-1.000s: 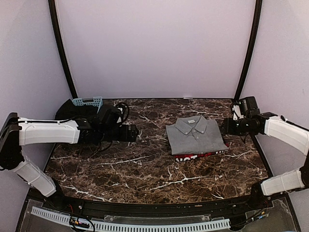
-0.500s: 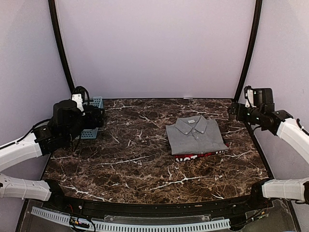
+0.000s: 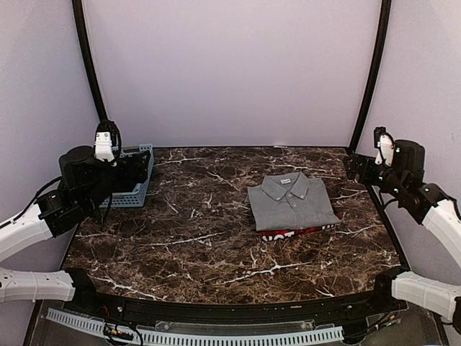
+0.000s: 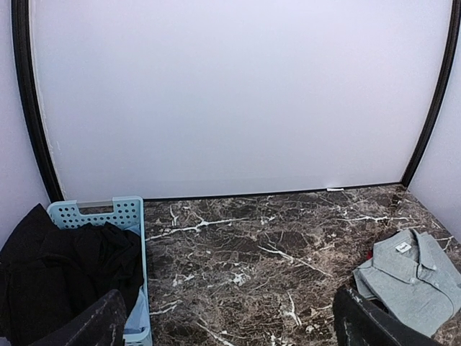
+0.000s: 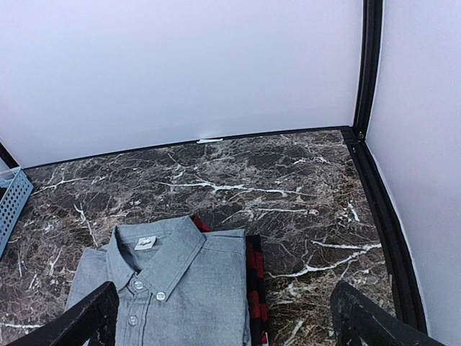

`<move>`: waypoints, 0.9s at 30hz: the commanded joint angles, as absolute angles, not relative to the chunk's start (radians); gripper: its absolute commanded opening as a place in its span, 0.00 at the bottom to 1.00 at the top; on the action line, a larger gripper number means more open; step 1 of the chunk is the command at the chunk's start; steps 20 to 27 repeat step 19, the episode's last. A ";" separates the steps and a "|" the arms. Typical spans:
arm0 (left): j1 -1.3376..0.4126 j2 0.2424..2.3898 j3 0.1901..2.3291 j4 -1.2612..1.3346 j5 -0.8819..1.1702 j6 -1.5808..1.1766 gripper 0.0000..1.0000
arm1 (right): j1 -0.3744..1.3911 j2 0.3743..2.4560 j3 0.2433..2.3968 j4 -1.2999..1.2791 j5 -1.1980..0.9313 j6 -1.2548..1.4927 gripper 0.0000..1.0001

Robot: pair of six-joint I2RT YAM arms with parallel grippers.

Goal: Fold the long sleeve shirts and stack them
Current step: Reset both arms

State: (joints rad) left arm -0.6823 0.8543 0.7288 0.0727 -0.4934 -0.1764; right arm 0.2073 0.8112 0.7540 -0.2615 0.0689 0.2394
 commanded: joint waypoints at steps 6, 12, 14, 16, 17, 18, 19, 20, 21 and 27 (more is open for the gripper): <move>-0.678 0.830 0.692 0.151 -0.484 -0.160 0.99 | 0.202 0.777 0.740 -0.207 0.040 0.219 0.99; -0.677 0.842 0.694 0.150 -0.479 -0.155 0.99 | 0.202 0.777 0.735 -0.205 0.040 0.222 0.99; -0.678 0.843 0.692 0.151 -0.480 -0.156 0.99 | 0.202 0.777 0.737 -0.207 0.042 0.221 0.99; -0.678 0.844 0.691 0.152 -0.481 -0.157 0.99 | 0.202 0.777 0.740 -0.210 0.044 0.220 0.99; -0.678 0.845 0.690 0.153 -0.481 -0.157 0.99 | 0.202 0.780 0.743 -0.212 0.044 0.219 0.98; -0.678 0.846 0.688 0.153 -0.482 -0.157 0.99 | 0.202 0.782 0.745 -0.213 0.044 0.218 0.98; -0.678 0.846 0.688 0.151 -0.483 -0.158 0.99 | 0.202 0.782 0.745 -0.212 0.040 0.217 0.99; -0.678 0.846 0.688 0.151 -0.483 -0.158 0.99 | 0.202 0.782 0.745 -0.212 0.040 0.217 0.99; -0.678 0.846 0.688 0.151 -0.483 -0.158 0.99 | 0.202 0.782 0.745 -0.212 0.040 0.217 0.99; -0.678 0.846 0.688 0.151 -0.483 -0.158 0.99 | 0.202 0.782 0.745 -0.212 0.040 0.217 0.99</move>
